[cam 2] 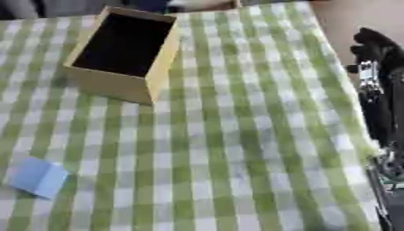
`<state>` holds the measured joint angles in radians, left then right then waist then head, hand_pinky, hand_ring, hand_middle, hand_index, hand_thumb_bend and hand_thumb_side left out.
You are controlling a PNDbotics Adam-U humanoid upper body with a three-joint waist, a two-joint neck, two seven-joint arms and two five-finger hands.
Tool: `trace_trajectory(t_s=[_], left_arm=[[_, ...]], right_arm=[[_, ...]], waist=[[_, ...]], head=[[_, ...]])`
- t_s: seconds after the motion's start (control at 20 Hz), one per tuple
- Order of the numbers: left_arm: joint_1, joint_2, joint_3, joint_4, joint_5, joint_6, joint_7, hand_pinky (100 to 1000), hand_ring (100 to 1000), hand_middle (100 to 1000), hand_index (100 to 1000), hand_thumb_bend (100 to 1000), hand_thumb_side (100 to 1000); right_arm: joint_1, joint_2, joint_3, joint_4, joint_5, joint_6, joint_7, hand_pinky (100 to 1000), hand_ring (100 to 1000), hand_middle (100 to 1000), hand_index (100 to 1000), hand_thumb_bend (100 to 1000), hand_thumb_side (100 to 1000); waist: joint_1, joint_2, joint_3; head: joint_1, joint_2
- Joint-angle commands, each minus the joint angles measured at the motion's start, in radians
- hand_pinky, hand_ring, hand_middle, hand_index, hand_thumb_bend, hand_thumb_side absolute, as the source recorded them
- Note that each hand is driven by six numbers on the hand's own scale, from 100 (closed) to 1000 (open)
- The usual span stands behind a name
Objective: Pick up objects on the table and place them in the box.
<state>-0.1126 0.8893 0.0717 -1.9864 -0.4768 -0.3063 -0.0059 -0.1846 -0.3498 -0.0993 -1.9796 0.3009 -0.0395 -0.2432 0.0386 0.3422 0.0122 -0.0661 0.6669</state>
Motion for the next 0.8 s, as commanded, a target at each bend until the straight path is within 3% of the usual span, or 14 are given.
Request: trace_trajectory(t_s=[0.05,0.4,0.8], left_arm=[[-0.002,0.02,0.015,-0.014,0.001,0.001,-0.001,871,816,820,834,496,352],[-0.004,0.022,0.01,-0.014,0.004,-0.002,-0.006,872,817,826,839,503,354],[-0.041,0.102,-0.066,-0.014,-0.021,-0.021,-0.106,872,836,832,895,639,342]], right_arm=[[-0.006,-0.017,-0.009,-0.02,0.001,-0.001,-0.001,677,811,804,889,100,1000],[-0.006,-0.017,-0.009,-0.02,0.0,0.0,-0.001,677,811,804,889,100,1000],[-0.008,-0.017,-0.004,-0.02,-0.003,-0.002,0.004,678,812,803,890,100,1000]], waist=[[0.001,-0.014,0.0],[0.001,-0.014,-0.002],[0.001,-0.016,-0.009]], head=[[-0.005,-0.001],[-0.006,-0.003],[-0.002,-0.003]])
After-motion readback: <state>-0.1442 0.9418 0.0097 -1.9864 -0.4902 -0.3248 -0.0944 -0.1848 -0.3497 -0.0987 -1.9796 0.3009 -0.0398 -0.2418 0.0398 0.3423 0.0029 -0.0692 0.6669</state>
